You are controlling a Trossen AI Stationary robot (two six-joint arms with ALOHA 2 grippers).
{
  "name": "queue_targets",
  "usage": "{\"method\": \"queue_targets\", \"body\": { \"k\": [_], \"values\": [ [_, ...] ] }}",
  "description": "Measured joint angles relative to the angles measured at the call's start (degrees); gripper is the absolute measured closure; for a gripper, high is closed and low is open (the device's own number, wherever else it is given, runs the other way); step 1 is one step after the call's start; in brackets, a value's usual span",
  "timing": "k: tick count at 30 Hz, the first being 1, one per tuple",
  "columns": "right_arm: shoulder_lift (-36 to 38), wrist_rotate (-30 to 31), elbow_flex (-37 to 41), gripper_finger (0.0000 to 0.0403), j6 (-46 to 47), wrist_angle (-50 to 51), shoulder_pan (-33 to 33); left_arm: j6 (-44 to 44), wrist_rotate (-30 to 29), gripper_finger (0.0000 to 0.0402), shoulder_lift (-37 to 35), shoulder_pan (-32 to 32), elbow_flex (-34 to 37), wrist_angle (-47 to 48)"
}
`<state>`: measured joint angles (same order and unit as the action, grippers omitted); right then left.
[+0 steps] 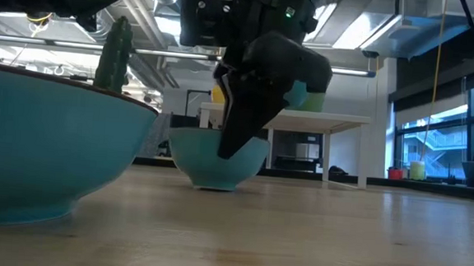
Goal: Pick & Place Mini bowls
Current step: Stack the top blue bowl on top of the blue bowl on the shelf
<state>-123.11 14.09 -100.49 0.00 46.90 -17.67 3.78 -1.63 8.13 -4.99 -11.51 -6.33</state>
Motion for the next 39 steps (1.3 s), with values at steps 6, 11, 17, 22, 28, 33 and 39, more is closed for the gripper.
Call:
{"method": "queue_targets", "body": {
  "k": [6,11,17,22,28,33,39],
  "values": [
    [-0.24,1.57,-4.77,0.0390,1.53,6.75,-1.48,-0.05,-0.02,0.0391,-0.01,0.01,0.00,0.09],
    [-0.22,7.26,-10.95,0.0390,3.44,14.31,-3.61,-0.05,-0.22,0.0390,-0.01,-0.01,0.00,0.08],
    [-0.22,14.09,-24.08,0.0390,6.92,30.30,-7.21,-0.05,-0.22,0.0393,-0.01,0.01,0.00,0.11],
    [3.36,20.71,-32.84,0.0390,6.05,35.36,-9.95,-0.14,-0.24,0.0389,0.01,0.00,0.00,0.14],
    [14.71,22.31,-27.40,0.0390,8.35,32.11,-10.46,0.10,-0.28,0.0393,0.06,0.02,0.00,-0.04],
    [20.56,23.93,-25.01,0.0390,7.41,30.49,-11.63,1.33,-0.26,0.0390,0.06,0.02,0.00,0.07],
    [29.73,32.93,-21.20,0.0390,11.31,33.49,-14.99,1.48,-0.26,0.0392,0.06,0.02,0.00,0.13]
  ]
}}
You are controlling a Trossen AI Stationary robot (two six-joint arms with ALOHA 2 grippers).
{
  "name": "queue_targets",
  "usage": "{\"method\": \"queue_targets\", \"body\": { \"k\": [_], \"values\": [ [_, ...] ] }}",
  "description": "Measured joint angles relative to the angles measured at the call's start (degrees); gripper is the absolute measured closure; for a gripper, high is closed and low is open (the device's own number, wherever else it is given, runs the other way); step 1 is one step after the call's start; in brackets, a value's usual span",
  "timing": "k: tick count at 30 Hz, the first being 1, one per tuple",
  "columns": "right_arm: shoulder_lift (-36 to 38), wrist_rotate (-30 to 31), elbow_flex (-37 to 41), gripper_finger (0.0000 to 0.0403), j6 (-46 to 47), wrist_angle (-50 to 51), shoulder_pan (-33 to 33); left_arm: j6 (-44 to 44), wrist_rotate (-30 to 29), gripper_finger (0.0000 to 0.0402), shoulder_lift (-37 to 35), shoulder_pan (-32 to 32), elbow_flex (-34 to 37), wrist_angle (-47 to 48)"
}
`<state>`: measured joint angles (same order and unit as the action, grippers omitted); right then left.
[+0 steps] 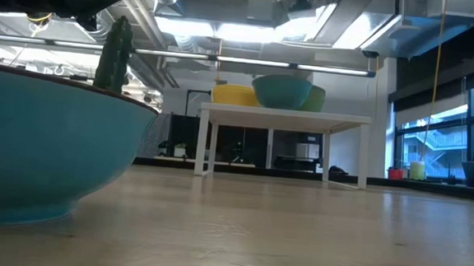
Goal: Pick & Place Mini bowls
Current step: Stack the top blue bowl on top of the blue bowl on the shelf
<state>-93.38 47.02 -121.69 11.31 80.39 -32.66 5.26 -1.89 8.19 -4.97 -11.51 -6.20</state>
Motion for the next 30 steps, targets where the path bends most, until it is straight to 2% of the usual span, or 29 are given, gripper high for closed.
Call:
{"method": "queue_targets", "body": {
  "k": [3,7,15,20,25,30],
  "values": [
    [6.34,3.53,4.31,0.0390,4.62,2.22,-2.32,0.00,0.00,0.0393,0.00,0.00,0.00,0.00],
    [16.41,6.50,14.58,0.0390,10.02,1.54,-5.10,0.00,0.00,0.0390,0.00,0.00,0.00,0.00],
    [33.52,9.65,39.95,0.0390,11.07,-11.80,-6.26,0.00,0.00,0.0393,0.00,0.00,0.00,0.02],
    [42.96,12.16,51.78,0.0390,10.21,-20.87,-6.22,0.00,0.00,0.0395,0.00,0.00,0.00,0.02],
    [49.19,14.37,58.48,0.0390,8.33,-26.77,-5.88,0.11,0.00,0.0394,0.00,0.00,0.00,0.00],
    [51.01,16.40,58.65,0.0390,7.67,-28.63,-1.26,1.99,-0.55,0.0396,0.00,0.00,0.00,-0.40]
  ]
}}
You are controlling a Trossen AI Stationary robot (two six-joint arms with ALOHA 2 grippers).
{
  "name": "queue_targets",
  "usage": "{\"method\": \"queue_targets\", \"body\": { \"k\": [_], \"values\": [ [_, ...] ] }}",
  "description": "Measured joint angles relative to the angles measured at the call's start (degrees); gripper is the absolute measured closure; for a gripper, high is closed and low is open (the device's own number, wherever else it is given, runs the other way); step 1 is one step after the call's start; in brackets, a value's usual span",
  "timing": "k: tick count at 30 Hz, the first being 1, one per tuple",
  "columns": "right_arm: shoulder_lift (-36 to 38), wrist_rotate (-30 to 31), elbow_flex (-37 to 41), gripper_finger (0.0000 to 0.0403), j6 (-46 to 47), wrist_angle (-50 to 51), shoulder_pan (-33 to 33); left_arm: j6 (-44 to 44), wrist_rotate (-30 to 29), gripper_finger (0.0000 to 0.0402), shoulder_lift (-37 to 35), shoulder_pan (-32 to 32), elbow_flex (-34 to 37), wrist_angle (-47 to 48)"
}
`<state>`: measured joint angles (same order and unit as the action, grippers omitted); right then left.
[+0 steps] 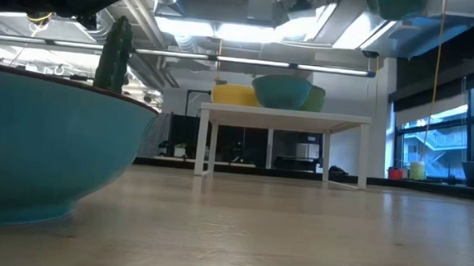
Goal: Pick & Place Mini bowls
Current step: Stack the top blue bowl on top of the blue bowl on the shelf
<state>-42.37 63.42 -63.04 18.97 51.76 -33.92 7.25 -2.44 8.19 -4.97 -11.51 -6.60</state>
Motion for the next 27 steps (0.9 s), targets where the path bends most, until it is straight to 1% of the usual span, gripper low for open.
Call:
{"method": "queue_targets", "body": {
  "k": [5,11,15,18,23,27],
  "values": [
    [-2.93,-3.78,-4.54,0.0390,-5.73,-1.13,7.88,-0.50,-0.02,0.0391,0.00,0.00,0.00,0.48],
    [-10.42,-13.71,-11.81,0.0390,-12.37,-1.34,19.69,-0.50,-0.06,0.0389,0.00,0.00,0.00,0.48],
    [-17.39,-23.21,-16.39,0.0390,-15.92,-1.23,27.57,-0.50,-0.09,0.0391,0.00,0.00,0.00,0.46],
    [-23.69,-29.83,-19.87,0.0390,-18.49,-1.03,32.03,-0.48,-0.21,0.0391,0.00,0.00,0.00,0.46],
    [-34.15,-37.26,-26.20,0.0390,-24.89,-1.40,36.96,-0.48,-1.75,0.0390,0.00,0.00,0.00,0.45],
    [-42.78,-41.14,-32.23,0.0390,-30.39,0.40,39.85,-0.68,-1.71,0.0393,0.00,0.04,0.00,1.22]
  ]
}}
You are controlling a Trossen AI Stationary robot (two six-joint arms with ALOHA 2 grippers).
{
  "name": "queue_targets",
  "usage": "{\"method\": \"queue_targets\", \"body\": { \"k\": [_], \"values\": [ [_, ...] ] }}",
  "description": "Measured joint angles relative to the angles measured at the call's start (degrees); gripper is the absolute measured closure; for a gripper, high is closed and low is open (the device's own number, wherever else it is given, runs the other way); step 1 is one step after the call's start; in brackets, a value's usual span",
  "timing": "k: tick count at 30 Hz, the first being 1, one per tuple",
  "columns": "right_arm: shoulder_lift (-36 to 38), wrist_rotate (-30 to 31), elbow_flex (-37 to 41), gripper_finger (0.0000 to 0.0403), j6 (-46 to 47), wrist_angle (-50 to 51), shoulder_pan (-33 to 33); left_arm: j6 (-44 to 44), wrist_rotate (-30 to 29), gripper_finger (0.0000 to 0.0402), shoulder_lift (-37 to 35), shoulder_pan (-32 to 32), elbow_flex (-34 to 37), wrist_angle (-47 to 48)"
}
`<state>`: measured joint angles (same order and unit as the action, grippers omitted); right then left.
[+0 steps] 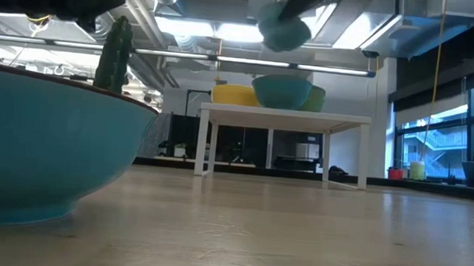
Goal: Pick & Place Mini bowls
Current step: Stack the top blue bowl on top of the blue bowl on the shelf
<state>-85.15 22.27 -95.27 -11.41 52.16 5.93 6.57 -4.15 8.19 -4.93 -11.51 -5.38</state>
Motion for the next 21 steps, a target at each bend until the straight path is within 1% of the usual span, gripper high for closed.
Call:
{"method": "queue_targets", "body": {
  "k": [6,9,14,17,21],
  "values": [
    [-10.51,-0.02,-10.61,0.0390,-3.63,8.60,3.91,-0.81,0.39,0.0390,0.00,0.00,0.02,0.96],
    [-14.22,-2.35,-14.15,0.0390,-4.38,12.27,4.78,-1.40,1.40,0.0389,0.00,0.00,0.02,1.91],
    [-16.61,-2.42,-17.13,0.0390,-3.96,18.37,5.27,-2.94,2.30,0.0393,0.00,0.00,0.02,4.05],
    [-16.54,-2.57,-17.23,0.0390,-2.18,18.74,5.30,-3.50,2.33,0.0393,0.00,0.00,0.02,4.37],
    [-16.29,-5.42,-17.38,0.0390,-0.76,20.71,5.23,-4.44,2.33,0.0389,0.00,0.00,0.02,4.40]
  ]
}}
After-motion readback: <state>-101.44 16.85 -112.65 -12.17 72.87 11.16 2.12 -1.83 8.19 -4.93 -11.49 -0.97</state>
